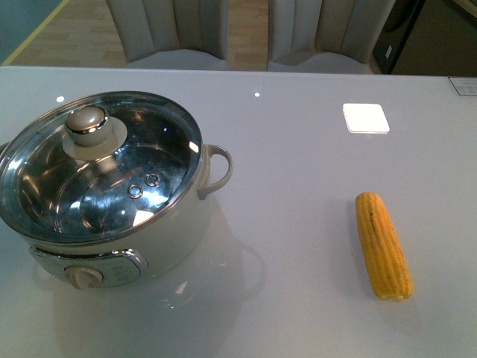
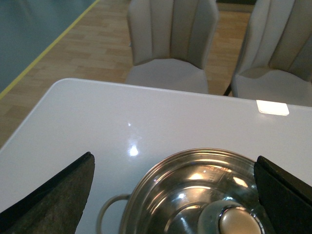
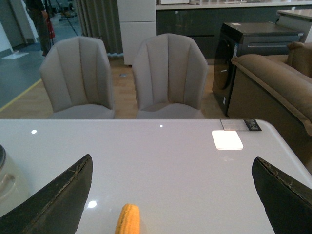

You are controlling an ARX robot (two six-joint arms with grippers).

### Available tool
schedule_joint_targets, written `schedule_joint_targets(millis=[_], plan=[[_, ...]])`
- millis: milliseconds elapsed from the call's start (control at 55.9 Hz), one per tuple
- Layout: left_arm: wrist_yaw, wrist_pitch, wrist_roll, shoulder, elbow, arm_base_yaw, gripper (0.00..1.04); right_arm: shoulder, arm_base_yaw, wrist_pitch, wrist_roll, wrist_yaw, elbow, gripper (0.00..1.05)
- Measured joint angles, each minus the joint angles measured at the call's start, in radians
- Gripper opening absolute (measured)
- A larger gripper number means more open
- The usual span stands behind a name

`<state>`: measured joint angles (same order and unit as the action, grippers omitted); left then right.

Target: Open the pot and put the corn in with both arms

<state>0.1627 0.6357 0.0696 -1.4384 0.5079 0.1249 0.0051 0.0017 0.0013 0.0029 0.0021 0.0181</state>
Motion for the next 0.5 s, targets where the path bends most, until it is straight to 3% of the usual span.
schedule_joint_targets(millis=[215,501], plan=[[-0.057,0.126,0.002,-0.211,0.082,0.042,0.98,0.000,0.000,0.000,0.000,0.000,0.000,0.96],[-0.058,0.237,0.007,-0.391,0.111,0.106,0.98,0.000,0.000,0.000,0.000,0.000,0.000,0.96]])
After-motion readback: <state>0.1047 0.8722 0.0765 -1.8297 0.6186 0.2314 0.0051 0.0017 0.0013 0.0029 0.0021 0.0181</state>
